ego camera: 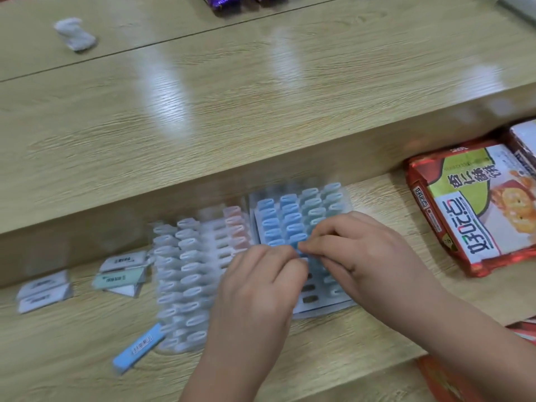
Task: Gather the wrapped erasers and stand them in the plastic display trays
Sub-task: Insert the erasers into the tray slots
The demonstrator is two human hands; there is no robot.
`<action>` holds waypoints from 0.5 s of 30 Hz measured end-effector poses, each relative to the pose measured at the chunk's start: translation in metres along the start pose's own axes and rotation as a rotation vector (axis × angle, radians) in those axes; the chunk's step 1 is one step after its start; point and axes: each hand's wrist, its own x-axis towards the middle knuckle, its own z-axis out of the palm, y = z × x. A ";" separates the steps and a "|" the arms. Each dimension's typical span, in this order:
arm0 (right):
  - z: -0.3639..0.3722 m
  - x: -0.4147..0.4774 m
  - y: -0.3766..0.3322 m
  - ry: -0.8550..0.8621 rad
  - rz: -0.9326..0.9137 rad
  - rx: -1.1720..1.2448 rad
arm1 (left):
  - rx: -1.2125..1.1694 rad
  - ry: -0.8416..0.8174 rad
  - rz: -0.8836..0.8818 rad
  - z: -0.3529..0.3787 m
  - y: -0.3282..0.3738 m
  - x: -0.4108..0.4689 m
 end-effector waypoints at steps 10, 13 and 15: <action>-0.002 -0.002 -0.012 -0.049 0.056 -0.065 | 0.021 -0.131 -0.122 -0.013 0.007 0.002; 0.003 0.006 -0.043 0.027 0.068 0.008 | -0.068 -0.043 -0.255 -0.038 -0.016 -0.020; 0.012 0.016 -0.071 0.018 0.046 0.053 | -0.099 0.057 -0.368 -0.060 -0.038 -0.045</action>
